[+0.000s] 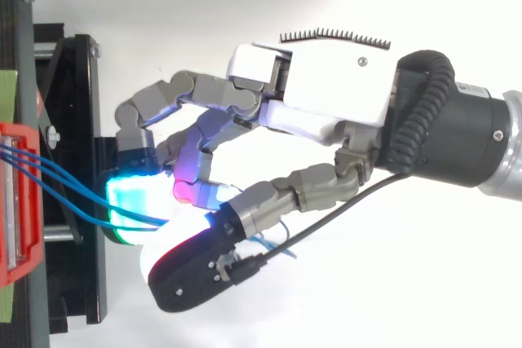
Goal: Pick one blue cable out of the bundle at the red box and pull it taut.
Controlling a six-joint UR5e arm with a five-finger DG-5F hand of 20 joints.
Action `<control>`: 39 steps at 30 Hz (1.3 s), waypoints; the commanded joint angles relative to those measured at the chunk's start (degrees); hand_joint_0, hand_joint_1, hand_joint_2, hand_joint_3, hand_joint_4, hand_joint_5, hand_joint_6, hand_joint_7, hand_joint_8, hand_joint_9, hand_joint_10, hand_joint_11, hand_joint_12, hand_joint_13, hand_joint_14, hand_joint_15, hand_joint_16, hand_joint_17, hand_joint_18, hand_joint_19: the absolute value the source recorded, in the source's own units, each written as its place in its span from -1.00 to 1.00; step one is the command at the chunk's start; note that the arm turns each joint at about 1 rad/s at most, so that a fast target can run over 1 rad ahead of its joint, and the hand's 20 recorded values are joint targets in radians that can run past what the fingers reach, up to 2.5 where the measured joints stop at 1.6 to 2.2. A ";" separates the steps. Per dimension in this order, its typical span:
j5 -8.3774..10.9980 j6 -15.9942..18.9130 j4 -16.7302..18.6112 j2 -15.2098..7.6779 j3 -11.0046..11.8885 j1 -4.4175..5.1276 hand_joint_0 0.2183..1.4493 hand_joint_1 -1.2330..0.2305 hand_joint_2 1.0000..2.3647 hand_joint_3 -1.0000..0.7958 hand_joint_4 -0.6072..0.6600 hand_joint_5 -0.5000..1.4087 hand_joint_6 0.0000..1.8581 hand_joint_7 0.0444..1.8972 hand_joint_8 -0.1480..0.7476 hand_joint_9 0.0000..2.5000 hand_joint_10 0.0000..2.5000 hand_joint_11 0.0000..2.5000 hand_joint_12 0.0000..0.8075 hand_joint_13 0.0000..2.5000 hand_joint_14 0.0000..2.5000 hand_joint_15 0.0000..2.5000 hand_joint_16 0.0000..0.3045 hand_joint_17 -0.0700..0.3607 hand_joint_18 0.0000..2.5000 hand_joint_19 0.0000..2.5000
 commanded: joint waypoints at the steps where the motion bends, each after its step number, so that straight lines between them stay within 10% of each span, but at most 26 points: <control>1: 0.00 -0.09 0.00 0.00 -0.02 0.01 -0.62 -0.30 -1.00 -0.44 -0.17 -0.66 -0.18 0.20 0.07 -0.33 -0.40 0.45 0.22 -0.46 -0.99 -0.61 -0.55 0.04 -0.52 -0.70; 23: 0.09 -0.26 0.00 0.00 -0.02 0.01 -0.36 -0.50 -0.96 -0.06 -0.29 -0.66 -0.14 0.38 -0.05 -0.31 -0.54 0.57 0.12 -0.47 -0.99 -0.63 -0.62 -0.06 -0.53 -0.70; 39: 0.09 -0.26 0.00 0.00 -0.02 0.01 -0.19 -0.68 -0.97 -0.14 -0.26 -0.68 -0.11 0.28 -0.06 -0.40 -0.56 0.55 0.08 -0.51 -0.99 -0.66 -0.61 -0.06 -0.52 -0.77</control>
